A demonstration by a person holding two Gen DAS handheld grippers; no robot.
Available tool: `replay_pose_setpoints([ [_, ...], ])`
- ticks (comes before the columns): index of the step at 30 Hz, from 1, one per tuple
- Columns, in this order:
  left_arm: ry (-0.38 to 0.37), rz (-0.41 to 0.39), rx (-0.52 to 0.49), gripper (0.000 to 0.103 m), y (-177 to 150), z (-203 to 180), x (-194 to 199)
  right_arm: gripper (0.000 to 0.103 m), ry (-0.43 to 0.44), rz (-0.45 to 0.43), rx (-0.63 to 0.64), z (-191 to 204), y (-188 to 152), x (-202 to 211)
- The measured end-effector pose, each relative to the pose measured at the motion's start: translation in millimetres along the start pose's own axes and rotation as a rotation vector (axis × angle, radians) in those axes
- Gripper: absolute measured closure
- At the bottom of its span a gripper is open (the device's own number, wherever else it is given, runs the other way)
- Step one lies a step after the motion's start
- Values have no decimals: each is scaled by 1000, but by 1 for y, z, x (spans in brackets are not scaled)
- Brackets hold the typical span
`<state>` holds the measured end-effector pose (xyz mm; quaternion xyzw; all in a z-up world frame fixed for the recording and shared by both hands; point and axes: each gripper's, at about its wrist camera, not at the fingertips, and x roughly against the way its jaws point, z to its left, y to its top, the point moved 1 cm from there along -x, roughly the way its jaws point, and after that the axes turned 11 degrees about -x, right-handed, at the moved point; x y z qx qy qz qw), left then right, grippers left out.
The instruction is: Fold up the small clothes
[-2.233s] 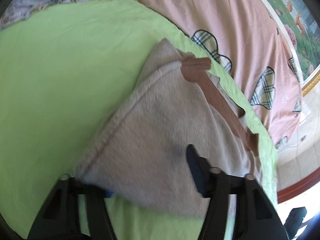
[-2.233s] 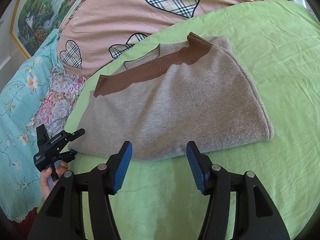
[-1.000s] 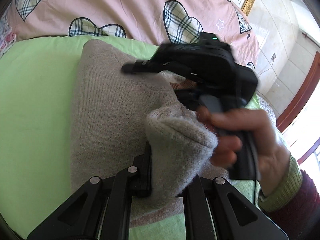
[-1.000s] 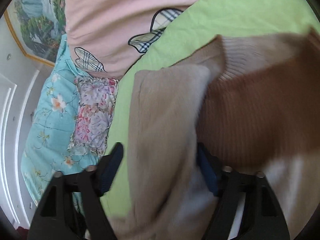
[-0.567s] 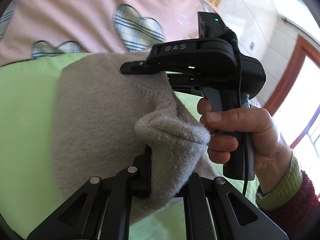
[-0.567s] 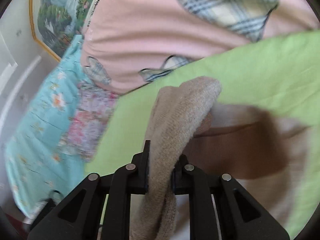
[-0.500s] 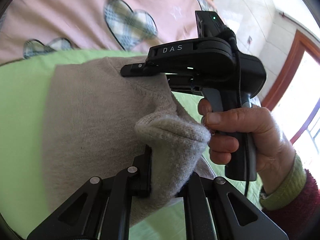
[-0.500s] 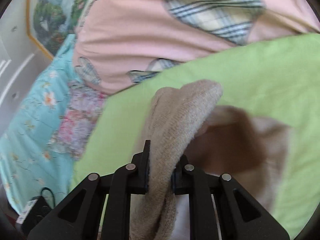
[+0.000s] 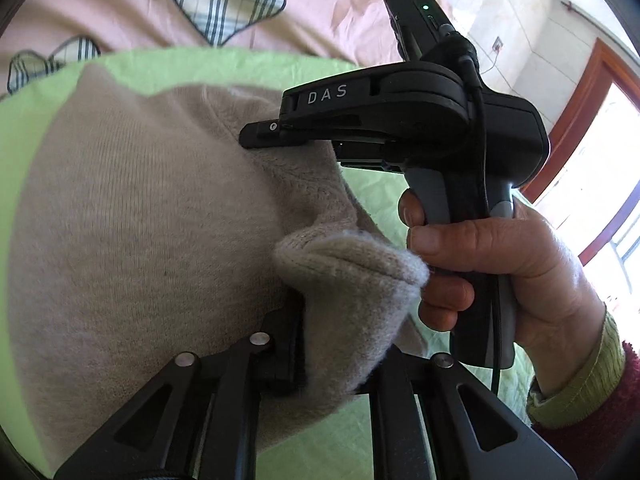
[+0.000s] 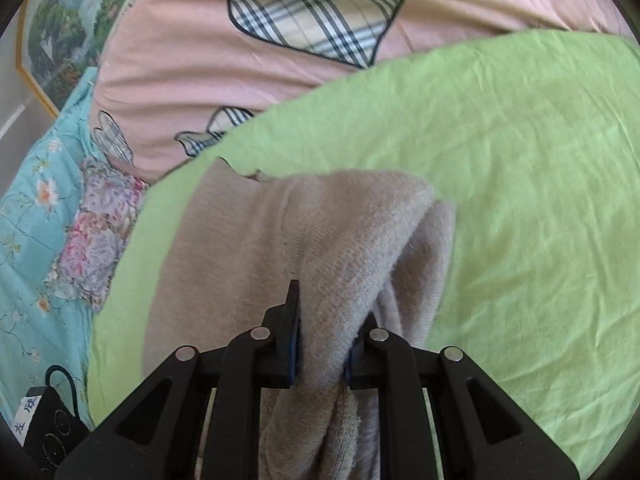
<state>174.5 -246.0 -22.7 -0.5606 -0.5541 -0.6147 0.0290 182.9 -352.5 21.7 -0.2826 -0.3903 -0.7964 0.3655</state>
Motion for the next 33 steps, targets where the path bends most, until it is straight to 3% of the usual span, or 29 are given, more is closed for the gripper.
replay_pose_setpoints([
  [4,-14,7,1,84,-5,-1,6,77,18,-17,-36,-10,-5,2],
  [7,-36,20,6,71,-12,-2,21,71,9,-30,-47,-10,-8,10],
  [9,-48,24,13,57,-18,-1,34,56,13,-41,-49,-9,-11,18],
  [12,-59,11,14,50,-29,3,64,33,-19,-84,-33,-6,-20,37],
  [13,-57,5,15,47,-30,5,72,31,-27,-96,-28,-7,-24,44],
  [15,-39,-15,21,41,-32,16,90,29,-33,-102,-28,-9,-31,53],
  [17,2,-28,46,29,-33,33,106,27,-38,-91,-41,-14,-38,58],
  [20,40,-42,123,23,-29,67,119,26,-29,-68,-75,-23,-45,60],
  [23,51,-25,218,23,-24,102,118,26,-10,-47,-102,-28,-48,55],
  [26,12,-19,290,22,-15,130,107,25,15,-27,-123,-31,-50,48],
  [33,-51,54,338,22,-8,160,61,25,29,3,-157,-34,-44,33],
])
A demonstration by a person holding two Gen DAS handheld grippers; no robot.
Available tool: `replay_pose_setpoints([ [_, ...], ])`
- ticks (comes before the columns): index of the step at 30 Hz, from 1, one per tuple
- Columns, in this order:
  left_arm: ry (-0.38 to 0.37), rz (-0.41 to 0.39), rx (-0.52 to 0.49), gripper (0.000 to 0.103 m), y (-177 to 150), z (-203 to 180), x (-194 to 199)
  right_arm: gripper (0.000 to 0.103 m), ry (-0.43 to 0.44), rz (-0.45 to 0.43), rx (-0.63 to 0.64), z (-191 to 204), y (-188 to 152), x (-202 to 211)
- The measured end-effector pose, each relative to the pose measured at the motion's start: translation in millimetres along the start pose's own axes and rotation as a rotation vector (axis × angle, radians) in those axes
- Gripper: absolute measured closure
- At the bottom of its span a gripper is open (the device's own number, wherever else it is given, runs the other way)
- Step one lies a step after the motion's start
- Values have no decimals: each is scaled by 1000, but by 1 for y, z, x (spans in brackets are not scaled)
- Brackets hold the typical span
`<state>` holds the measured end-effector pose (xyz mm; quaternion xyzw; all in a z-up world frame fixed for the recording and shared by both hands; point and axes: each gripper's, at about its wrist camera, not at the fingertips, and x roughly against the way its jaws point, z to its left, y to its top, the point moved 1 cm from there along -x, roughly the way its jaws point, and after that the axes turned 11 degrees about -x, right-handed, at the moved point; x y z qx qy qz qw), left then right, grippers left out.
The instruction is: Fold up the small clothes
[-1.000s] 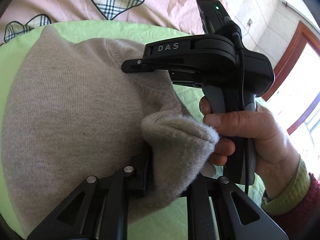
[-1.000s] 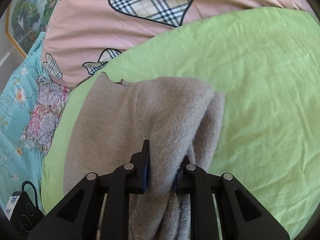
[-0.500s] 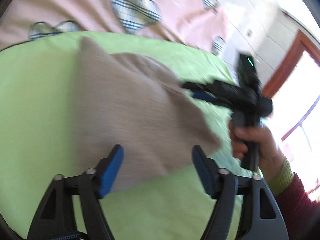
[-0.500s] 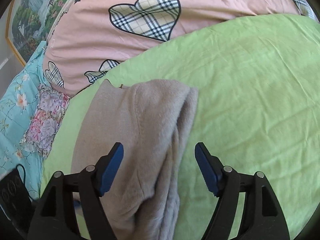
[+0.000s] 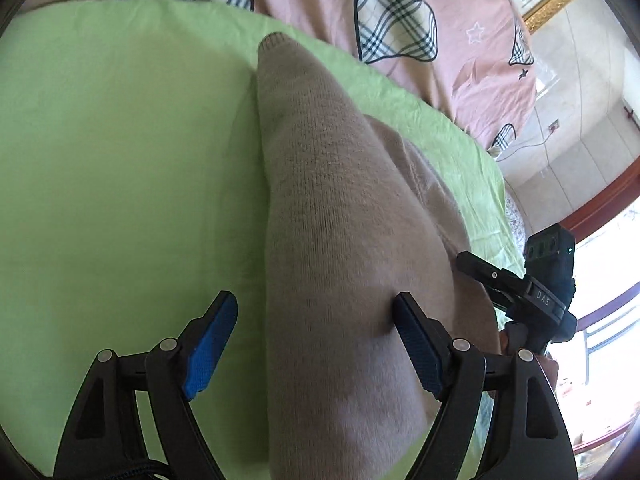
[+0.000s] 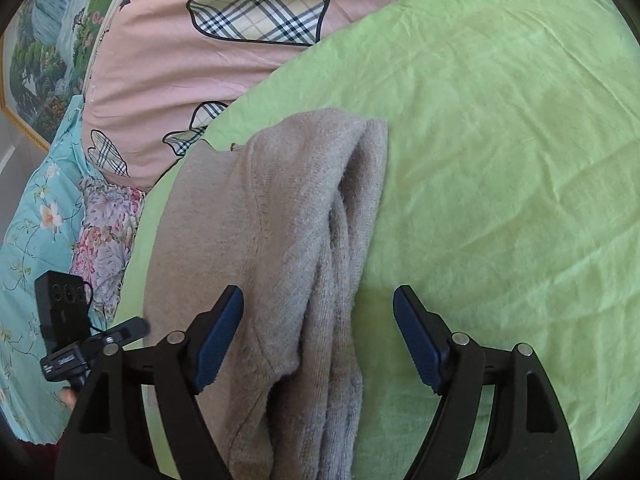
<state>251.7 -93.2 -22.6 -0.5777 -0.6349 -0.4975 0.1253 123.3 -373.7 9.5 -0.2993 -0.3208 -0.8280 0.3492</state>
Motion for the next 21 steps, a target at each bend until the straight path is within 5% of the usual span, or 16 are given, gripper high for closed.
replay_pose_setpoints([
  [7,-109,42,53,19,13,21,-38,25,19,10,-12,1,9,-16],
  [10,-191,23,60,49,10,25,-41,33,9,23,7,4,6,-24],
  [11,-178,17,56,52,11,23,-42,53,34,47,-7,4,4,-27],
  [12,-160,8,39,54,11,19,-40,62,60,65,-37,3,3,-29],
  [16,-118,-29,-22,65,7,3,-14,71,53,18,-17,17,-6,-19],
  [21,-71,-76,-55,65,-13,5,48,72,118,33,19,51,-30,-14],
])
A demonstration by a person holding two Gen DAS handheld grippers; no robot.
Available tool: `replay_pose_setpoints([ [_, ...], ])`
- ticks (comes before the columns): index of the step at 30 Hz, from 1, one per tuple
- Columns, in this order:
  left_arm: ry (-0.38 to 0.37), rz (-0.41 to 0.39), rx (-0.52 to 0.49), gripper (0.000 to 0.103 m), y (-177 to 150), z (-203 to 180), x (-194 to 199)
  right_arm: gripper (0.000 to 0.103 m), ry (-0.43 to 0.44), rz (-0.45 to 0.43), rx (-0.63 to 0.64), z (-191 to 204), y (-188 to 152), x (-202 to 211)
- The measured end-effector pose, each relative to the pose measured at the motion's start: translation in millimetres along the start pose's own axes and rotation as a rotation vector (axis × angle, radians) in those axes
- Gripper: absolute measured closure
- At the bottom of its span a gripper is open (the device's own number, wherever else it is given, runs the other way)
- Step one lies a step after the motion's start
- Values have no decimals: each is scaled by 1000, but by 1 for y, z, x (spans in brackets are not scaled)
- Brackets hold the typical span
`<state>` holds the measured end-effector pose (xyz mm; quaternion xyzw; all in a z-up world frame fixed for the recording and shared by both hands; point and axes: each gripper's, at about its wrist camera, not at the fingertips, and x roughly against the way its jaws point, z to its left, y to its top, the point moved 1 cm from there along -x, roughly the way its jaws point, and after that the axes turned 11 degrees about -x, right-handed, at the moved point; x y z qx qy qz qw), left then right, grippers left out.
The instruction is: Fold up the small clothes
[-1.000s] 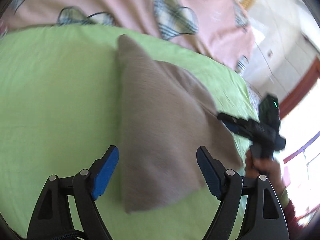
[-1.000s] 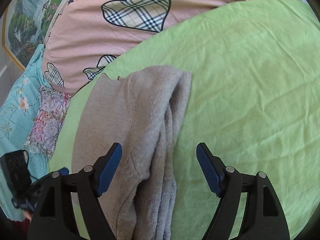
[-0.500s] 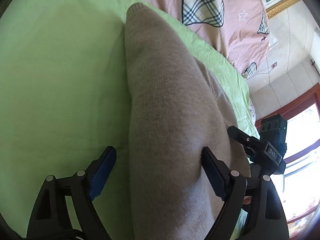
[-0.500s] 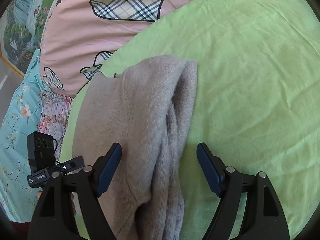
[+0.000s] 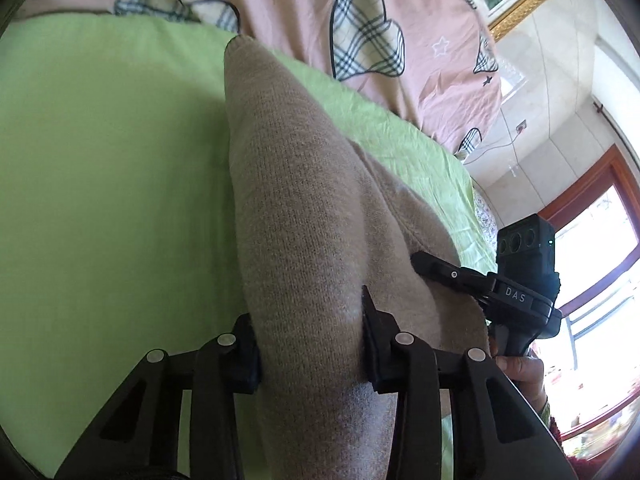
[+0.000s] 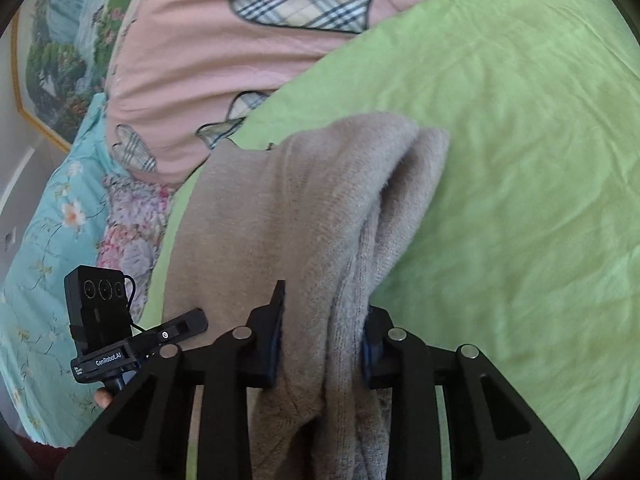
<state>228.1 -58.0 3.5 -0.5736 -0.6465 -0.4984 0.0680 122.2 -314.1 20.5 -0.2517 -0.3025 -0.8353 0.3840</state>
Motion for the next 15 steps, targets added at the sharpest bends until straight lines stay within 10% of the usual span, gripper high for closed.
replay_pose_setpoints([
  [15,149,-54,98,65,-84,59,133,72,148,196,109,98,-85,-96],
])
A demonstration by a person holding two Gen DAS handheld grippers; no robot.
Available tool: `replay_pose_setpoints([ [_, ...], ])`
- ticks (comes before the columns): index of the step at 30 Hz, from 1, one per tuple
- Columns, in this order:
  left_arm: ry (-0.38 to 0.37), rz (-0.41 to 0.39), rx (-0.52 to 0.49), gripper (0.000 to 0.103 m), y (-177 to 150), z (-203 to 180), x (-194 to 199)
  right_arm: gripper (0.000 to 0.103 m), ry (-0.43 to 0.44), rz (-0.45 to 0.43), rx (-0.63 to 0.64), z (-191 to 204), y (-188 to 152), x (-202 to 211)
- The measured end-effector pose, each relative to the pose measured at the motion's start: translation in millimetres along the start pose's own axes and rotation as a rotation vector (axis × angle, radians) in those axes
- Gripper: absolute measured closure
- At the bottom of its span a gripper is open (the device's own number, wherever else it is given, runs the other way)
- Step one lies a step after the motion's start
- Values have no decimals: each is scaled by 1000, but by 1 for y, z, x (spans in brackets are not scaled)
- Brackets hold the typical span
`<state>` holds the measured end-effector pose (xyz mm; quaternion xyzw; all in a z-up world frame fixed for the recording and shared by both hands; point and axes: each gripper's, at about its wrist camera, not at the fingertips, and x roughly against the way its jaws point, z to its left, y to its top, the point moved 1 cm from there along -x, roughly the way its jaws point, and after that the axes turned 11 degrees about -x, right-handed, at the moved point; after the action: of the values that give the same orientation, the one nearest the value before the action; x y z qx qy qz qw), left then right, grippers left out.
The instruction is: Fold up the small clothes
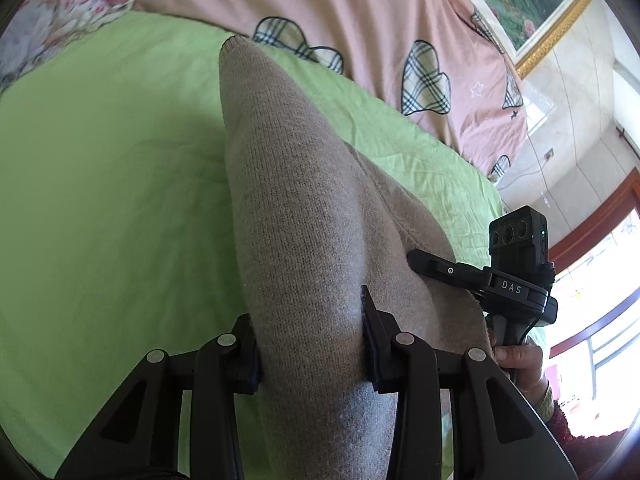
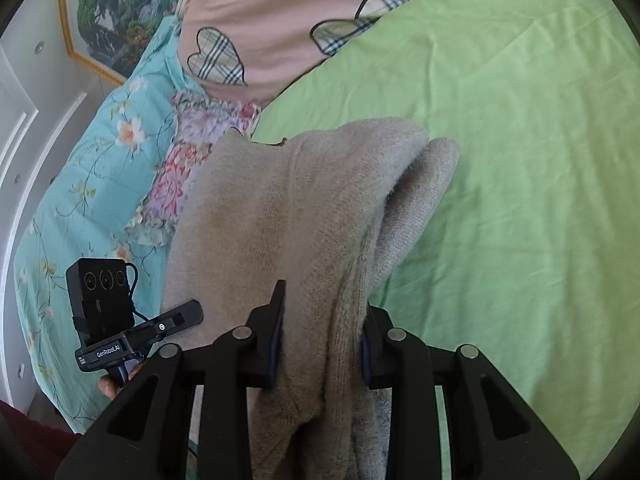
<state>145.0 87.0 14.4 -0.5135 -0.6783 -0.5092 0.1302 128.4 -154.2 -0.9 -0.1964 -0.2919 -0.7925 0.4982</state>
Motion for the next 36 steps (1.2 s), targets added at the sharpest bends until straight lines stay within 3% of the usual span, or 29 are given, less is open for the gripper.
replay_pose_setpoints([
  [4,-8,2,40,62,-13,13,-7,72,-22,4,-1,-4,-3,-7],
  [6,-1,1,56,55,-16,17,-10,72,-21,7,-9,-10,-4,-7],
  [10,11,17,118,29,-24,32,-12,65,-35,11,-32,-18,-7,-9],
  [14,4,17,131,27,-19,40,-1,49,-98,-13,-24,-14,-6,4],
  [19,37,-29,130,23,10,54,9,47,-142,-121,-10,-5,12,31],
  [23,88,-7,166,23,32,71,-3,47,-167,-122,-22,-3,37,18],
  [25,102,12,176,23,39,76,-10,54,-181,-91,-33,-6,48,2],
  [26,110,21,174,22,42,76,-14,74,-179,-71,-31,-4,51,-5],
  [27,122,30,168,22,44,75,-16,83,-179,-65,-22,-1,52,-8],
  [31,158,46,136,21,51,76,-22,92,-152,-165,112,32,43,19],
  [33,174,64,140,21,57,83,-30,92,-202,-169,141,32,41,21],
  [36,228,70,117,35,74,95,-47,93,-262,-136,105,9,45,10],
])
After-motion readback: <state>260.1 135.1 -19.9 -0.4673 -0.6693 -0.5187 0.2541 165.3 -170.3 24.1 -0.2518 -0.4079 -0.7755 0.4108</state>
